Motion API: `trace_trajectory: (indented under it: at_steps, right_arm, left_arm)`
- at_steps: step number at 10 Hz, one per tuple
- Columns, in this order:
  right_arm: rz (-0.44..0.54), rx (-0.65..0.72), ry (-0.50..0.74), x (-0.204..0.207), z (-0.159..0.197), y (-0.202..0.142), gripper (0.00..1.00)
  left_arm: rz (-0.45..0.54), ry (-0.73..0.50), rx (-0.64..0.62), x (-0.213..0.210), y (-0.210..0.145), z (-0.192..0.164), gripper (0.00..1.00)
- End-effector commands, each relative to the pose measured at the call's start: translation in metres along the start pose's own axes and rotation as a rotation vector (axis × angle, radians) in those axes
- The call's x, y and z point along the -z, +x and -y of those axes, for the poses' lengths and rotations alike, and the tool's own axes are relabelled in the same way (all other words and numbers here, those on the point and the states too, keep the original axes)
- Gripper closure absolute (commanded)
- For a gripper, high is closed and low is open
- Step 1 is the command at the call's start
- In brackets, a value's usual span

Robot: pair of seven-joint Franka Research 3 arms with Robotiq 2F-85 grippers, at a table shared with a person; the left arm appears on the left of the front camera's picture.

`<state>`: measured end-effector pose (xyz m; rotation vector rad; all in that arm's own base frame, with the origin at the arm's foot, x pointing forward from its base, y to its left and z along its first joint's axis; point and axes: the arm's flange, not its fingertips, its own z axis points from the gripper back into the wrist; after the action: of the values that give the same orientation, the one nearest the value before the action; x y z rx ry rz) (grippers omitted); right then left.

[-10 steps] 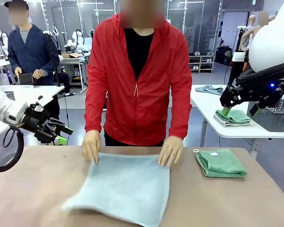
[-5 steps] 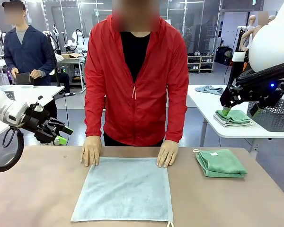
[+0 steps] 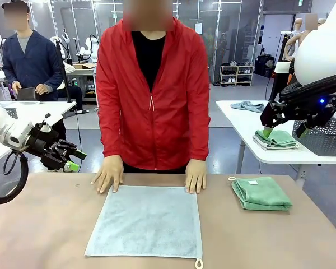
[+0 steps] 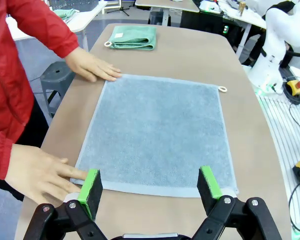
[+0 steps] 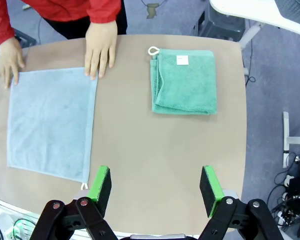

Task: Fold the towels and place them in the basket.
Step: When a person lays out a Towel with hook on the table, fold it in half twice.

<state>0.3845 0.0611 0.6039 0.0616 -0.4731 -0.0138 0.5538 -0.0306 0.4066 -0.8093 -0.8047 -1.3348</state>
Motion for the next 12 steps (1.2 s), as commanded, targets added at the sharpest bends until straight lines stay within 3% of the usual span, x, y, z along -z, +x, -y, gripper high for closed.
trace_trajectory:
  at_steps: [1, 2, 3, 7, 10, 12]
  right_arm:
    - [-0.002, 0.023, 0.001, 0.0, -0.005, -0.002, 0.11]
    - [0.0, 0.0, 0.0, 0.0, 0.0, 0.0, 0.11]
    - [0.005, -0.154, 0.059, 0.001, -0.018, 0.001, 0.11]
    - [-0.082, -0.733, 0.313, 0.027, -0.111, -0.005, 0.11]
    - [-0.181, -1.185, 0.433, 0.065, -0.163, -0.033, 0.11]
    - [-0.243, -1.372, 0.457, 0.09, -0.185, -0.055, 0.11]
  left_arm:
    - [0.005, 0.004, 0.003, -0.001, 0.001, 0.001, 0.04]
    - [0.0, 0.0, 0.0, 0.0, 0.0, 0.0, 0.04]
    - [-0.067, 0.029, 0.011, 0.004, 0.024, 0.012, 0.04]
    - [-0.478, 0.146, 0.105, 0.053, 0.122, 0.079, 0.04]
    - [-0.725, 0.169, 0.108, 0.103, 0.145, 0.113, 0.04]
    - [-0.869, 0.176, 0.066, 0.129, 0.139, 0.127, 0.04]
